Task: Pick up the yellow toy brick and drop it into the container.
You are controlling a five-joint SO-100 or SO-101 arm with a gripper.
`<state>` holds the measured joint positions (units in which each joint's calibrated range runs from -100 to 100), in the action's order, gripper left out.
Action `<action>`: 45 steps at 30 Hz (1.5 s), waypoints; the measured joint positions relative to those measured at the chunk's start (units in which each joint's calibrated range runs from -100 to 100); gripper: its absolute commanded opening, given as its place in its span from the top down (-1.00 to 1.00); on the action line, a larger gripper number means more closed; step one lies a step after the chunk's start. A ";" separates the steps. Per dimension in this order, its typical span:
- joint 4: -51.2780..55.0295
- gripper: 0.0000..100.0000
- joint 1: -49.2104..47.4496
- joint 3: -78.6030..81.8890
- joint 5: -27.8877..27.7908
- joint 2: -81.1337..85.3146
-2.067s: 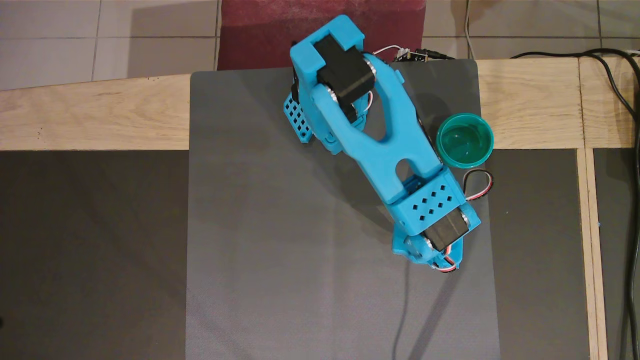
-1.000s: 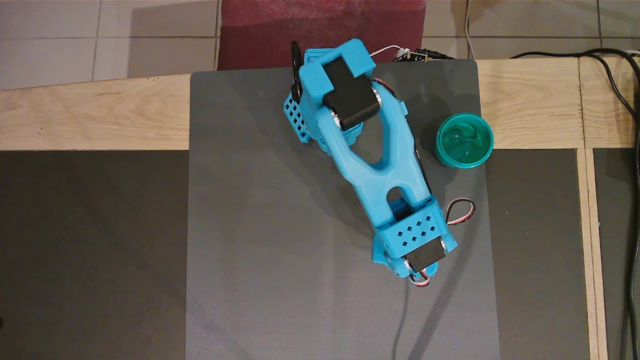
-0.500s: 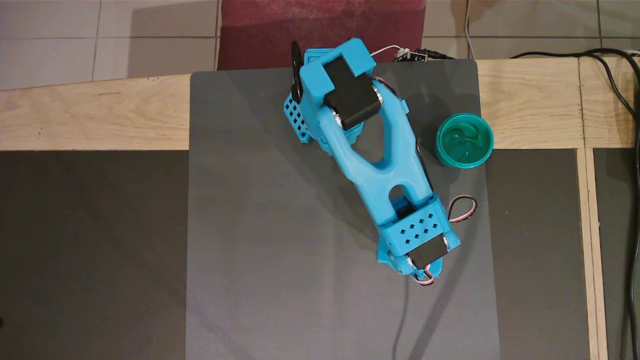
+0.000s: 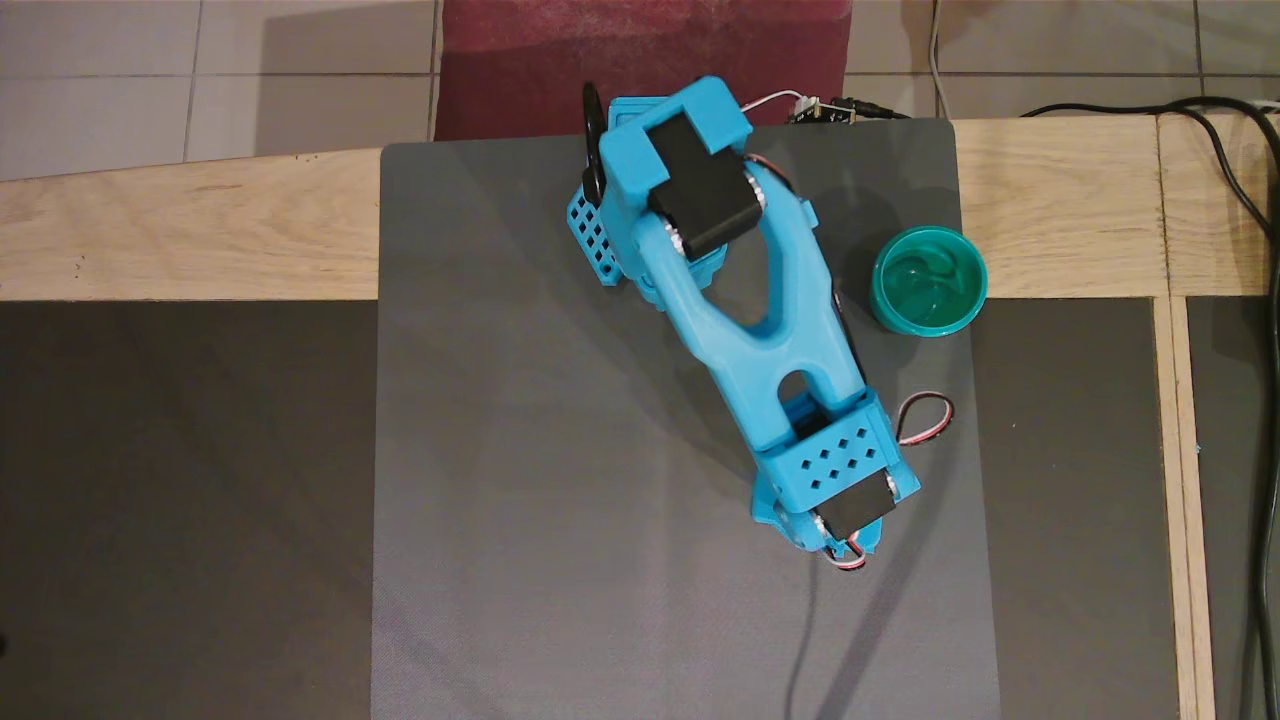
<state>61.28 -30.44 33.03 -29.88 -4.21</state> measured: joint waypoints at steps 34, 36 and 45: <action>36.87 1.00 -35.19 -24.20 16.50 22.95; 36.87 1.00 -35.19 -24.20 16.55 22.95; 31.94 1.00 -35.26 -14.05 16.66 22.95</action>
<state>93.22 -65.70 18.99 -13.22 18.74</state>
